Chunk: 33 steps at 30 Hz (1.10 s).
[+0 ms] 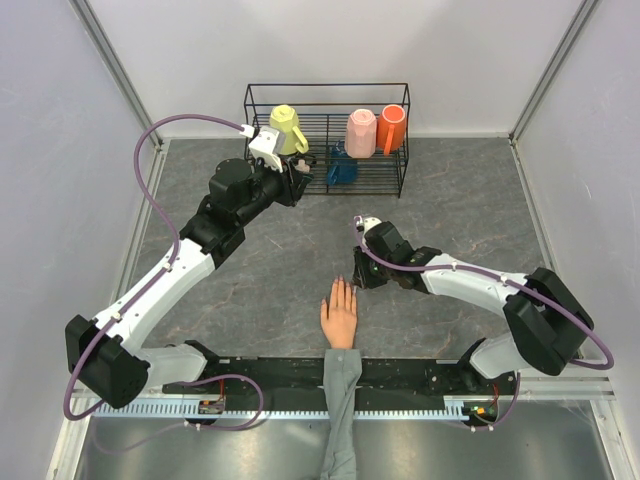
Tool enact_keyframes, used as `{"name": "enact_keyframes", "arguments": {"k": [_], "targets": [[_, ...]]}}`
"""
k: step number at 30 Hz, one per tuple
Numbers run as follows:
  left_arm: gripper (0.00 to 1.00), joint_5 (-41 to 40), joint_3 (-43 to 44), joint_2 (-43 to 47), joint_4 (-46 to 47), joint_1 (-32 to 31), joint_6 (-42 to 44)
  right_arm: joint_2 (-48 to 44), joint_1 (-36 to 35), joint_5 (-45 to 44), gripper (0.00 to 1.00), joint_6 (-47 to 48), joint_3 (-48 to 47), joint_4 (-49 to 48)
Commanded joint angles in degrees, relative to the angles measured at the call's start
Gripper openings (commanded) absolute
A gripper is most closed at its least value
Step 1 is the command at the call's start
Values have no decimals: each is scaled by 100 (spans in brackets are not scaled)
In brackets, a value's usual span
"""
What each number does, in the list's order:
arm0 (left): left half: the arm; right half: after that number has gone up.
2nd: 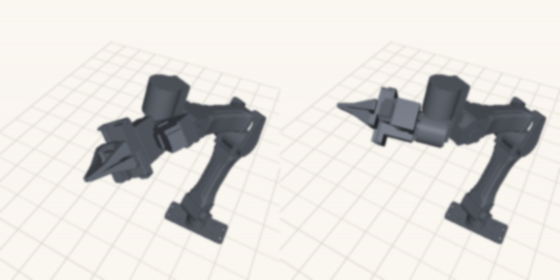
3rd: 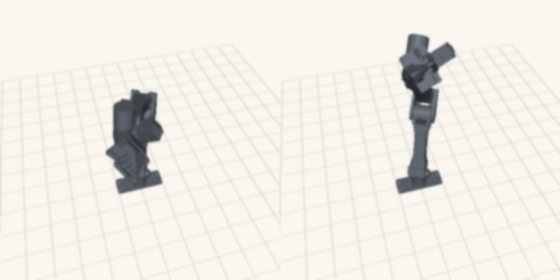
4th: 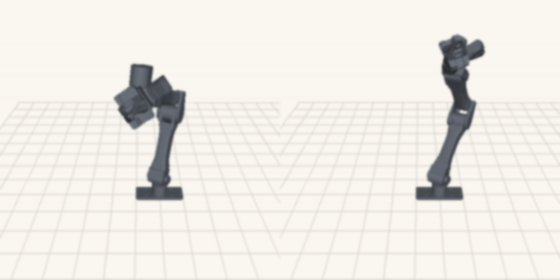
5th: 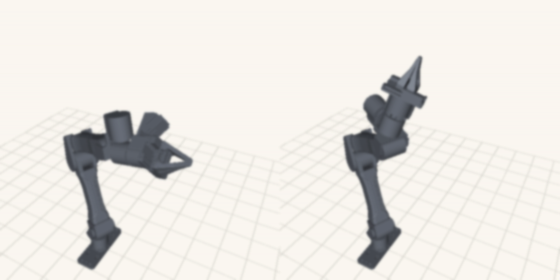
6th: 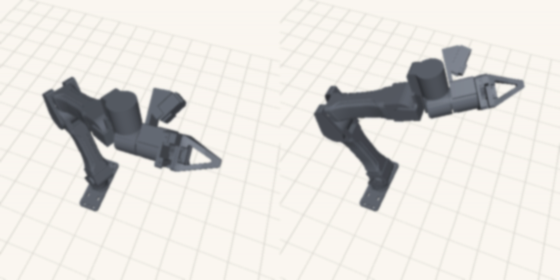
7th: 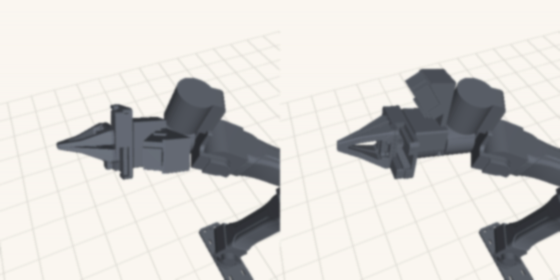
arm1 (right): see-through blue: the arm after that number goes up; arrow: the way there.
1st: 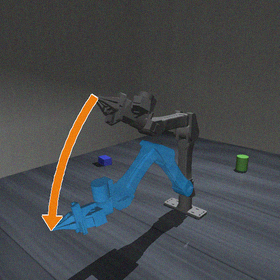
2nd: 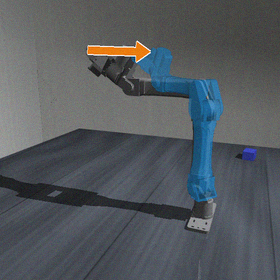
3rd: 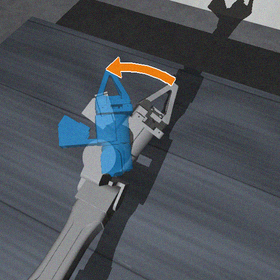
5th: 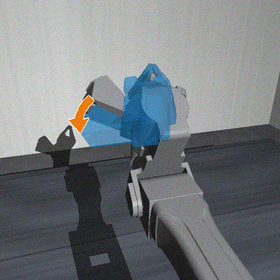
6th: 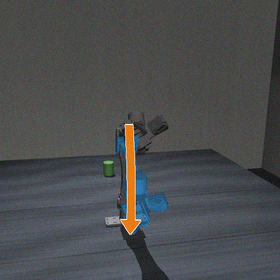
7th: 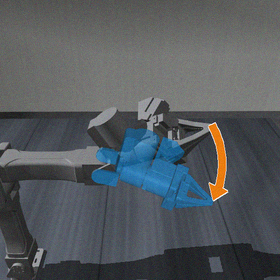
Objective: Paint the nails
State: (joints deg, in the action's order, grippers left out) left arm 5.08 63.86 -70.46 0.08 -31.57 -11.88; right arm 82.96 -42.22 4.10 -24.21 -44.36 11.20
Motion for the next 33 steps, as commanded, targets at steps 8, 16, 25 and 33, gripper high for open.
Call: {"name": "enact_keyframes", "arguments": {"k": [8, 16, 25, 33], "targets": [[2, 63, 136, 181, 159, 28, -174, -25, 12, 38, 0, -40, 50, -162], [2, 54, 127, 190, 151, 28, -157, 98, 12, 82, 0, -40, 33, -180], [2, 63, 136, 164, 151, 28, -166, 177, 12, 126, 0, -40, 33, -215], [2, 63, 154, 146, 151, 28, -157, 203, 12, 126, 0, -31, 15, -224]]}}
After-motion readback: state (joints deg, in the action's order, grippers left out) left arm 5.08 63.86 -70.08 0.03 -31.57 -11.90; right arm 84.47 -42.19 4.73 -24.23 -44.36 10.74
